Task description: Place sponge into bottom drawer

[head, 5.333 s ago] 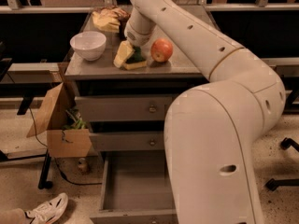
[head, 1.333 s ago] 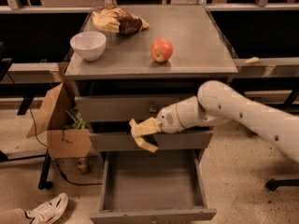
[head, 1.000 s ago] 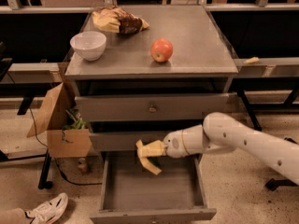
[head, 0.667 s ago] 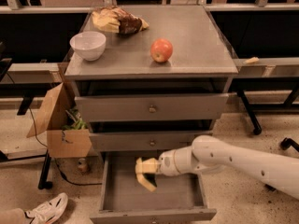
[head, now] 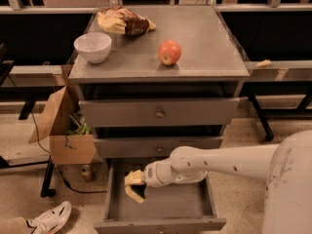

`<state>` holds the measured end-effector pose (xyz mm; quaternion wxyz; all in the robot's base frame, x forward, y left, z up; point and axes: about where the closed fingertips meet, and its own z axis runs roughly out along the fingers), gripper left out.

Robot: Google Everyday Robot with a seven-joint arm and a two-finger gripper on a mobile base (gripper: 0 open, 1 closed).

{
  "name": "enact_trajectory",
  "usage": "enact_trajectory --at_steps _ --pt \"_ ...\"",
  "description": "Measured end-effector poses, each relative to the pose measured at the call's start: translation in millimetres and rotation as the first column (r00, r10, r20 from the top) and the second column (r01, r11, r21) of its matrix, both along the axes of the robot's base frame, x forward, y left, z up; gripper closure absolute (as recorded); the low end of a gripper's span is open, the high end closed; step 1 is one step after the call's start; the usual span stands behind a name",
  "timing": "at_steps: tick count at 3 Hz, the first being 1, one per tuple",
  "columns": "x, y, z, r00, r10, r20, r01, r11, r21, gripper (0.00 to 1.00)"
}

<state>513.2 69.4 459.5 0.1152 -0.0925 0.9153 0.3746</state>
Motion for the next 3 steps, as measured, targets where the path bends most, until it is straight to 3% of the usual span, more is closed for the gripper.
enact_trajectory --at_steps 2,3 --pt "1.3 1.8 -5.4 0.9995 0.032 -0.001 -0.032 0.999 0.025 1.0" --pt "12.6 -6.8 -25.3 0.9976 0.069 0.0 -0.068 0.991 0.112 1.0"
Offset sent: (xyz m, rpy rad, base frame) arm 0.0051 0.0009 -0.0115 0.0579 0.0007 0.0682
